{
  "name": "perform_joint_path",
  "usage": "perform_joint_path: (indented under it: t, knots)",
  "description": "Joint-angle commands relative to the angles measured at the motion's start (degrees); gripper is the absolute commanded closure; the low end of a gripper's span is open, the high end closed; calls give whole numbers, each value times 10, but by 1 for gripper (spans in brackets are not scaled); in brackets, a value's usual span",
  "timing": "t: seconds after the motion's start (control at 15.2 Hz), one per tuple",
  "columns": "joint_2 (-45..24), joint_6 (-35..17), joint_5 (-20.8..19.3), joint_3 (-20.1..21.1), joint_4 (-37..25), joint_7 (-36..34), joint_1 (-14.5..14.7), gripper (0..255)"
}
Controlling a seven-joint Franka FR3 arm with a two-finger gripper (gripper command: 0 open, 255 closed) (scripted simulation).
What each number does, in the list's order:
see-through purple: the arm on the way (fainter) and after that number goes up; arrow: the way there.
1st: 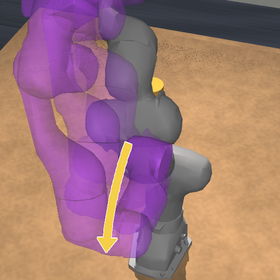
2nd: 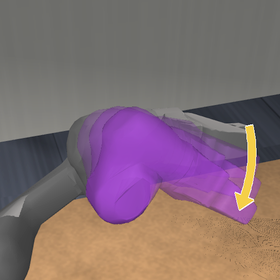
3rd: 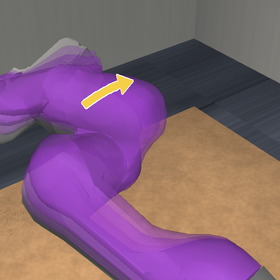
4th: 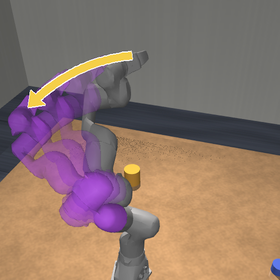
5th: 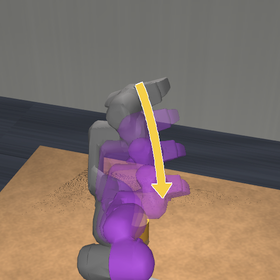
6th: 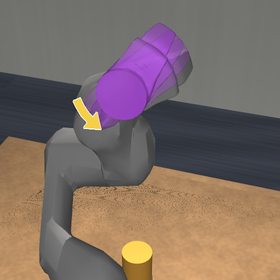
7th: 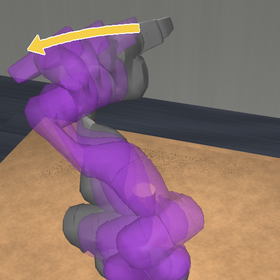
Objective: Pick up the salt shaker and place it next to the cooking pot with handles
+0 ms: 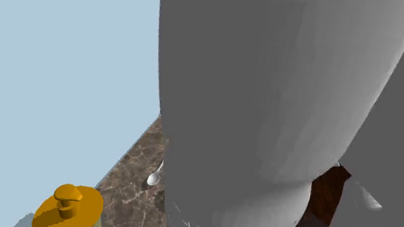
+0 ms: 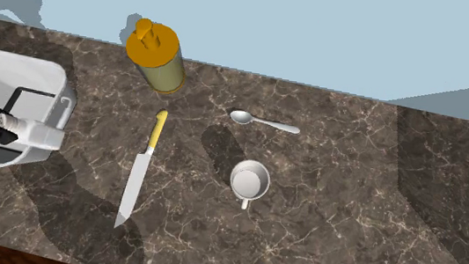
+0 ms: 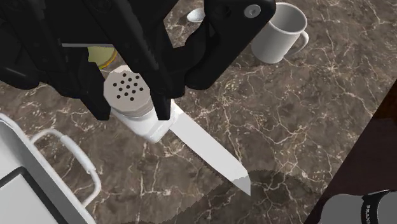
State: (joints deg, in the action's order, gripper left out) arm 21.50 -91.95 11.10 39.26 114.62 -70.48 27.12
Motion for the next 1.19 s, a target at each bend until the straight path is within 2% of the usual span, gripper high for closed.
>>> perform_joint_path:
  t: [0.0,0.66,0.92,1.12]
  knots:
    - [5,1,11,17,1,-25,10,255]
    - [-7,11,45,125,-43,-166,43,255]
    - [-36,10,41,186,-77,-235,44,255]
    - [-73,7,24,248,-109,-296,35,255]
